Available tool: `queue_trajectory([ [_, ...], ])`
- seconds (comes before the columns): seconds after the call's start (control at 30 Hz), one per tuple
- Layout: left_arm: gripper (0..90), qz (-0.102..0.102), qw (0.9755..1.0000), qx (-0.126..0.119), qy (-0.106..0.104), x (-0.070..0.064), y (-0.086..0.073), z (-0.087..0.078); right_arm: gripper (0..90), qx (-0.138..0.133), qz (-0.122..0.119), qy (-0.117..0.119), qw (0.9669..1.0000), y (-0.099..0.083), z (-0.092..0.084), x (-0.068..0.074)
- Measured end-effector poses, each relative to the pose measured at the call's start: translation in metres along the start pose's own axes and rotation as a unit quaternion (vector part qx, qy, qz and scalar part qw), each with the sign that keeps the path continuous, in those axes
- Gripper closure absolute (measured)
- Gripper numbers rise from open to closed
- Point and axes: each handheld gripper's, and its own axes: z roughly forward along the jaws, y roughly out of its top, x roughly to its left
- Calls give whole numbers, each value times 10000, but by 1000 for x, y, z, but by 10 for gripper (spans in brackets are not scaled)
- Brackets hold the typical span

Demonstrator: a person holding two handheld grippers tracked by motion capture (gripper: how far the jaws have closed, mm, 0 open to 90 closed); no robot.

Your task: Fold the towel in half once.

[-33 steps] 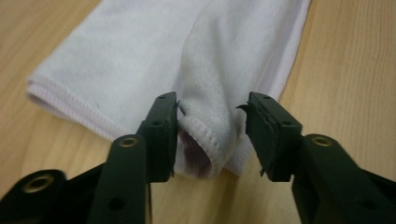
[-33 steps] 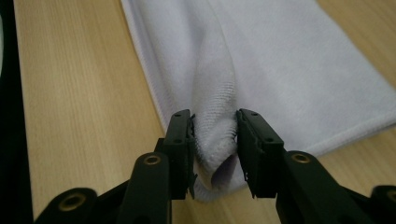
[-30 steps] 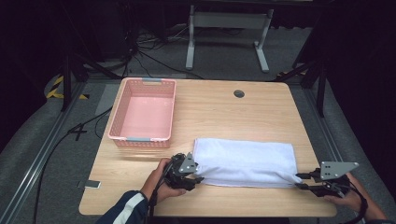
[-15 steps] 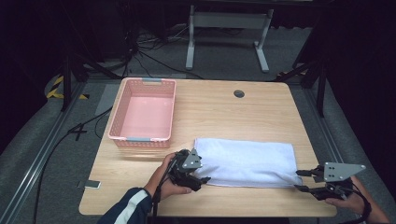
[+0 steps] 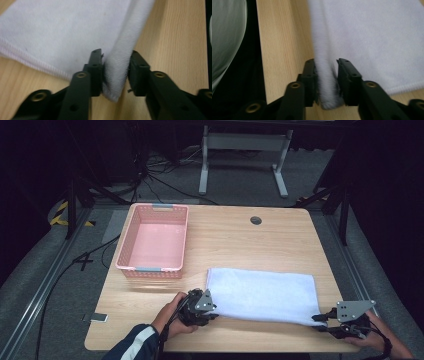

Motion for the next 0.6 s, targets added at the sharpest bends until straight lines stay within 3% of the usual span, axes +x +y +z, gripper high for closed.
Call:
queue_trajectory([
  [0.03, 482, 0, 10000, 0, 0, 0, 0, 0, 587, -15, 63, -57, 10000, -2, -1, 1],
  [0.07, 399, -417, 9991, -24, 91, -2, -6, -4, 551, -23, 107, -91, 9999, -4, -3, 2],
  [0.1, 375, -417, 9991, -24, 91, -2, -6, -4, 551, -23, 107, -91, 9999, -4, -3, 2],
  [0.17, 331, -721, 9972, -185, 109, -2, -12, -8, 456, -177, 175, -235, 9994, -6, -8, 3],
  [0.2, 236, -964, 9946, -313, 232, -3, -15, -14, 440, -366, 268, -297, 9985, -4, -14, 2],
  [0.23, 222, -964, 9946, -313, 232, -3, -15, -14, 440, -366, 268, -297, 9985, -4, -14, 2],
  [0.33, 203, -1462, 9867, -653, 296, -3, -19, -20, 410, -786, 411, -428, 9951, 8, -19, -2],
  [0.4, 175, -1507, 9858, -660, 332, -4, -17, -18, 407, -926, 574, -556, 9925, 27, -14, -8],
  [0.47, 166, -1601, 9843, -639, 364, -5, -13, -12, 406, -940, 638, -574, 9919, 51, 2, -19],
  [0.53, 163, -1821, 9807, -617, 363, -7, -10, -6, 402, -925, 609, -571, 9922, 74, 19, -27],
  [0.57, 164, -1772, 9820, -554, 342, -7, -10, -3, 401, -890, 516, -463, 9936, 87, 30, -32],
  [0.6, 163, -1713, 9832, -441, 448, -7, -10, 1, 394, -833, 449, -369, 9948, 101, 41, -37],
])
